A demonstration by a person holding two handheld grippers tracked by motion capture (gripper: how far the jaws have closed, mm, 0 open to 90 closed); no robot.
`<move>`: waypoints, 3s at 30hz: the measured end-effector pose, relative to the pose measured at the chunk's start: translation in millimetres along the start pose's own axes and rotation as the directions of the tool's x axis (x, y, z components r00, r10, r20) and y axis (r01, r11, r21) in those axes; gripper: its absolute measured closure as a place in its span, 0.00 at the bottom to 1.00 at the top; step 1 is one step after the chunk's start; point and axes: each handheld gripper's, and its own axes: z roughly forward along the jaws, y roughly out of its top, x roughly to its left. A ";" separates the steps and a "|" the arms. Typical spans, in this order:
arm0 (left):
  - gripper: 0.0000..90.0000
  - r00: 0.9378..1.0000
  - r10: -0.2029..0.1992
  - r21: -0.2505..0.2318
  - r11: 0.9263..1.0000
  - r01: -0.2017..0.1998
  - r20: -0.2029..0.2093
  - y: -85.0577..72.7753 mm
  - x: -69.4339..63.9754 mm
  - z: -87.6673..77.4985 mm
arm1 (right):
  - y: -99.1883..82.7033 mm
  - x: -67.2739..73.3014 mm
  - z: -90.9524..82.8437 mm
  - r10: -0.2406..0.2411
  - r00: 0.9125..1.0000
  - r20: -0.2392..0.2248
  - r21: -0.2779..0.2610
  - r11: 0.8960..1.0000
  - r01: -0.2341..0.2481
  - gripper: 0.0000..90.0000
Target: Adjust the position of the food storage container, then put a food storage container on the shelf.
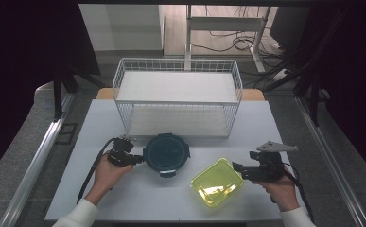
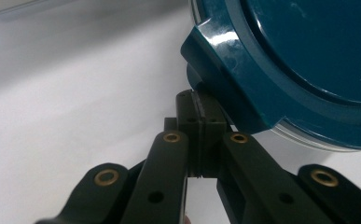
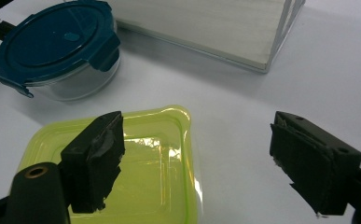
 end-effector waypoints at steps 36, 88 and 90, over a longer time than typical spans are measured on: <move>0.95 0.997 0.021 -0.186 0.983 -0.006 0.078 3.7 4.0 -43.2 | 21.7 12.4 2.2 0.024 0.997 -0.068 -0.056 0.998 -0.028 0.20; 0.11 0.986 -0.048 -0.292 0.952 0.094 0.162 5.6 -5.1 -79.5 | 54.9 38.9 31.3 0.104 0.972 -0.212 0.001 0.994 -0.106 0.16; 0.10 0.985 -0.041 -0.292 0.952 0.089 0.167 8.0 -5.8 -79.1 | 58.1 45.3 34.3 0.098 0.973 -0.207 0.014 0.995 -0.097 0.16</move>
